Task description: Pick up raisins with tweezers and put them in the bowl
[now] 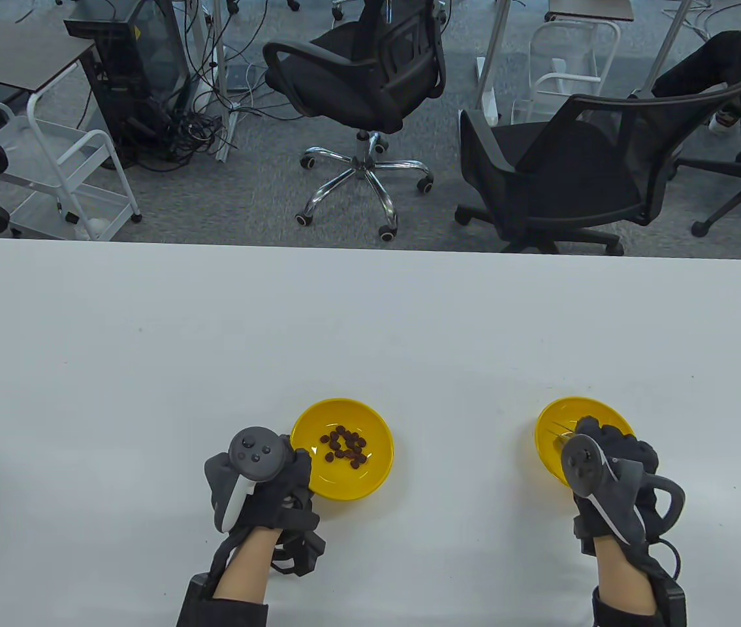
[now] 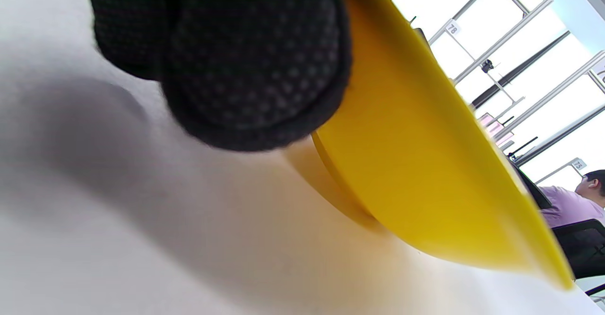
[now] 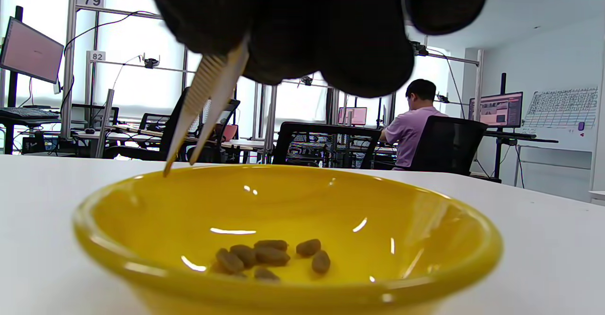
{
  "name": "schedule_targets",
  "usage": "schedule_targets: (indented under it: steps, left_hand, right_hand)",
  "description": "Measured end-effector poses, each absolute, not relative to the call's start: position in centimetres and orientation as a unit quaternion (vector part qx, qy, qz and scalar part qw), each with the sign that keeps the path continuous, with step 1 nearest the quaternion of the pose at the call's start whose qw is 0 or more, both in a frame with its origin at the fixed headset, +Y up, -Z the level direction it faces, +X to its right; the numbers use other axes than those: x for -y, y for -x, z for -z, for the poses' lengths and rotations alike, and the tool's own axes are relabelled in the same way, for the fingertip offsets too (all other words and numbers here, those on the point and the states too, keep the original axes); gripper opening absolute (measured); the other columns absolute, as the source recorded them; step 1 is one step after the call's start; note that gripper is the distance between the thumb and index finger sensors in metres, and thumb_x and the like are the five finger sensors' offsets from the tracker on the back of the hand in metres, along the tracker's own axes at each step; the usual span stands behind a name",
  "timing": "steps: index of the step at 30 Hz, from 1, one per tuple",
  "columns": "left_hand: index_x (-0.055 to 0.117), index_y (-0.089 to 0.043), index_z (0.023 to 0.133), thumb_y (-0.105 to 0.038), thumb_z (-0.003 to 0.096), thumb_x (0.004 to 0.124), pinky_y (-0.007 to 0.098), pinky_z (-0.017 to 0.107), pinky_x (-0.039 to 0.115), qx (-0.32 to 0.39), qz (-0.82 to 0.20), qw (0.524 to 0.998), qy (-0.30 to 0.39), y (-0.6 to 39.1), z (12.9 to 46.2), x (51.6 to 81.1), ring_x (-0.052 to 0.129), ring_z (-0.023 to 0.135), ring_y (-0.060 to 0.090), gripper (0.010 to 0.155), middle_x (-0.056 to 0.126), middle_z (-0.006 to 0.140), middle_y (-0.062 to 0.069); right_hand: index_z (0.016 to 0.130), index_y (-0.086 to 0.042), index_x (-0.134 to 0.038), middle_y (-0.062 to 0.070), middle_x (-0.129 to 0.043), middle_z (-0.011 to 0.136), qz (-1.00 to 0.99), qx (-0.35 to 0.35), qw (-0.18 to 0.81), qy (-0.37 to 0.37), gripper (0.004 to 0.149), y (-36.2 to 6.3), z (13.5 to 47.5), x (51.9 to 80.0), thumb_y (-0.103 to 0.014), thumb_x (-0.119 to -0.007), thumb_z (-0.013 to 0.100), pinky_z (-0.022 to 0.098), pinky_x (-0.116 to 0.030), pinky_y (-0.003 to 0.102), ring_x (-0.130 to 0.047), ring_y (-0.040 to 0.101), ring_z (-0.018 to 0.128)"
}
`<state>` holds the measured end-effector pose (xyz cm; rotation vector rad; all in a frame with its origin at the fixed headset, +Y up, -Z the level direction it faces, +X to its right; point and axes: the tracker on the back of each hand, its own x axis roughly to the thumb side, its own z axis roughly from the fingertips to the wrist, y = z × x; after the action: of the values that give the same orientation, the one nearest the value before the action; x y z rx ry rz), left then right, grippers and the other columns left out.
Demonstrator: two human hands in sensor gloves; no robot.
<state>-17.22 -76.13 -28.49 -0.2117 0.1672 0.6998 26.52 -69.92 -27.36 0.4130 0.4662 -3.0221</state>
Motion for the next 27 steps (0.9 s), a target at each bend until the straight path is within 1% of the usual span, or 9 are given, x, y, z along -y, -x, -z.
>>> schedule_targets:
  steps: [18,27]
  left_hand:
    - [0.055,0.01,0.098,-0.031,0.0561,0.059,0.045,0.046,0.085,-0.105,-0.317,0.935,0.121,17.6,28.5,76.2,0.107,0.025,0.01,0.059,0.103,0.053,0.008]
    - [0.055,0.008,0.1,-0.033,0.0567,0.058,0.047,0.048,0.084,-0.108,-0.277,0.948,0.117,17.7,28.4,75.8,0.107,0.028,0.013,0.06,0.103,0.057,0.01]
  right_hand:
    - [0.083,-0.014,-0.09,0.003,-0.09,0.067,0.98,-0.155,0.041,-0.12,0.045,-25.9,27.4,70.1,-0.032,-0.078,0.044,0.06,-0.067,0.056,-0.096,0.02,0.051]
    - [0.084,-0.014,-0.089,0.003,-0.09,0.067,0.977,-0.182,0.035,-0.103,0.045,-25.0,26.9,69.6,-0.031,-0.078,0.044,0.06,-0.068,0.056,-0.097,0.02,0.052]
